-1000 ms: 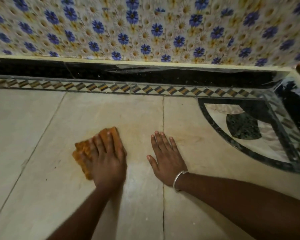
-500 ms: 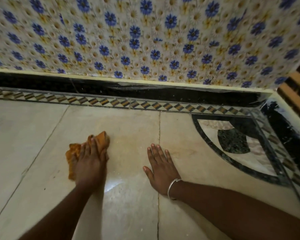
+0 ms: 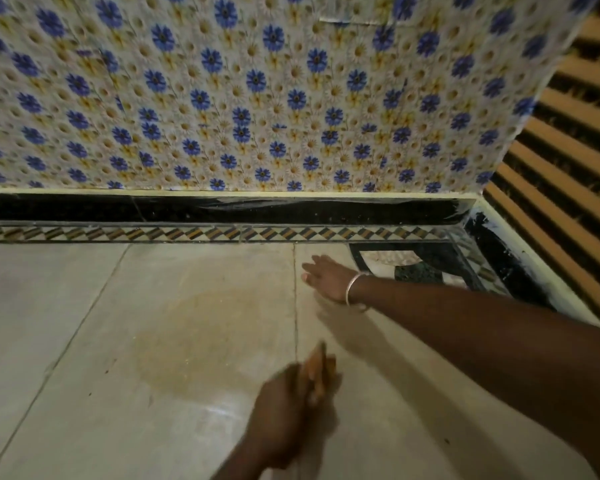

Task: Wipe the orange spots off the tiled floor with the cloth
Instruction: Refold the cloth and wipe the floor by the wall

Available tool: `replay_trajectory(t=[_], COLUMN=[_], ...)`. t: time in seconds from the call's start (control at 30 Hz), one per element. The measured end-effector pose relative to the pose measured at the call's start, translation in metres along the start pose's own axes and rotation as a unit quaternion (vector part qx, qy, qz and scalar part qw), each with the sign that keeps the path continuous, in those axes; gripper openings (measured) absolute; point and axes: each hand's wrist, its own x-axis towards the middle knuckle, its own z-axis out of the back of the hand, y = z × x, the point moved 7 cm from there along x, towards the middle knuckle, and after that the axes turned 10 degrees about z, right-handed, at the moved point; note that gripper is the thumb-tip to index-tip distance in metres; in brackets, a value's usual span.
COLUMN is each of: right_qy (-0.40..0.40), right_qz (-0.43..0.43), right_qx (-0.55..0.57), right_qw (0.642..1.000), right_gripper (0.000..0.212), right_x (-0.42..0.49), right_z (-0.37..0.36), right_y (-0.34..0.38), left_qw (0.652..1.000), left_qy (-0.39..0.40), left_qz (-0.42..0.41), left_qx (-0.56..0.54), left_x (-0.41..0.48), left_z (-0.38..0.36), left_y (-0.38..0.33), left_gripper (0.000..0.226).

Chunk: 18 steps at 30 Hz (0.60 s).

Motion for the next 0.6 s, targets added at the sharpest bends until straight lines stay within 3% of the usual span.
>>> replay_trajectory(t=[0.07,0.17,0.27,0.33,0.4,0.47,0.6], right_qy=[-0.062,-0.150,-0.103,-0.033,-0.012,-0.023,-0.088], right_qz=[-0.036,-0.088,-0.154,-0.158,-0.150,-0.150,-0.137], right_qx=[0.035,0.058,0.005,-0.063,-0.077,-0.077,-0.082], right_qw=[0.997,0.983,0.983,0.985,0.986,0.985,0.983], right_gripper=[0.055,0.050,0.055,0.059,0.062,0.064,0.062], right_x=[-0.020,-0.056,-0.084,-0.092,-0.096,-0.095,-0.080], right_z=[0.035,0.061,0.038,0.005,-0.021,-0.038,-0.055], right_y=[-0.023,-0.066,-0.102,-0.116,-0.126,-0.135,-0.135], left_qw=[0.979,0.915,0.850,0.853,0.875,0.883,0.896], left_qy=[0.047,0.066,0.122,0.143,0.142,0.147,0.151], left_qz=[0.036,0.064,0.067,0.074,0.078,0.078,0.064], left_qx=[-0.195,-0.392,-0.509,-0.496,-0.455,-0.439,-0.412], left_x=[0.005,0.022,0.040,0.060,0.082,0.106,0.162], left_z=[0.009,0.023,0.026,0.020,0.010,-0.004,-0.018], left_y=[-0.018,-0.042,-0.066,-0.072,-0.079,-0.087,-0.121], left_gripper=[0.039,0.042,0.056,0.061,0.060,0.059,0.037])
